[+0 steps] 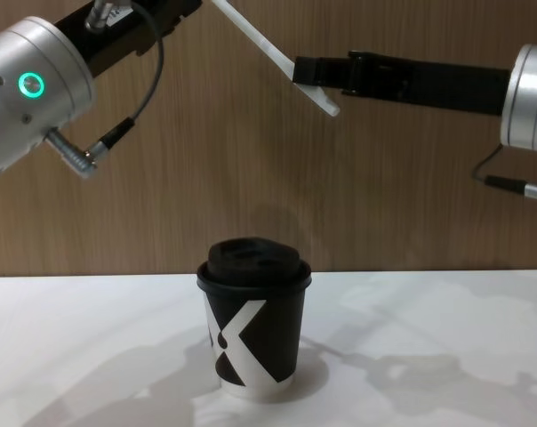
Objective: Pick up the straw with one hand, pass it to the other hand, and insert it into the cup.
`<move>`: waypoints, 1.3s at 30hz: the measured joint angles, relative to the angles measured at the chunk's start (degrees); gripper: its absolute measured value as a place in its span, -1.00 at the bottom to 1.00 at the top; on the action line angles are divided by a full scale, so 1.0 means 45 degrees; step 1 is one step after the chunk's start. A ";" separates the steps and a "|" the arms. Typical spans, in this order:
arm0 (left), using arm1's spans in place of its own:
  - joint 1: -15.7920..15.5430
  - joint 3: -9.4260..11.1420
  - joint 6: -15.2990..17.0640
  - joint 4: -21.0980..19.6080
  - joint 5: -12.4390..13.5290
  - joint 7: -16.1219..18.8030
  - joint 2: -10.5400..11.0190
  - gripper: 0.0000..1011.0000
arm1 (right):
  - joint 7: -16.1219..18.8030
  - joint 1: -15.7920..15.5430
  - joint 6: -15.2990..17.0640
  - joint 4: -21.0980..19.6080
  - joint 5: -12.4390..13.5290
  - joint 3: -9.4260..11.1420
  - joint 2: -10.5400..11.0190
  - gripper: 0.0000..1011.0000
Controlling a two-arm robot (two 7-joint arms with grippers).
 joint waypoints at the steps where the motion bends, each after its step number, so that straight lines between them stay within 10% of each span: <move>1: -0.0015 0.0008 0.0001 0.0018 -0.0037 -0.0007 -0.0014 0.98 | 0.0000 0.0000 0.0001 0.0000 0.0001 0.0000 0.0000 -0.99; 39: -0.0582 0.0404 -0.0226 0.0973 -0.0792 0.0126 -0.0285 0.98 | 0.0000 0.0000 0.0000 0.0000 0.0000 0.0000 0.0000 -0.99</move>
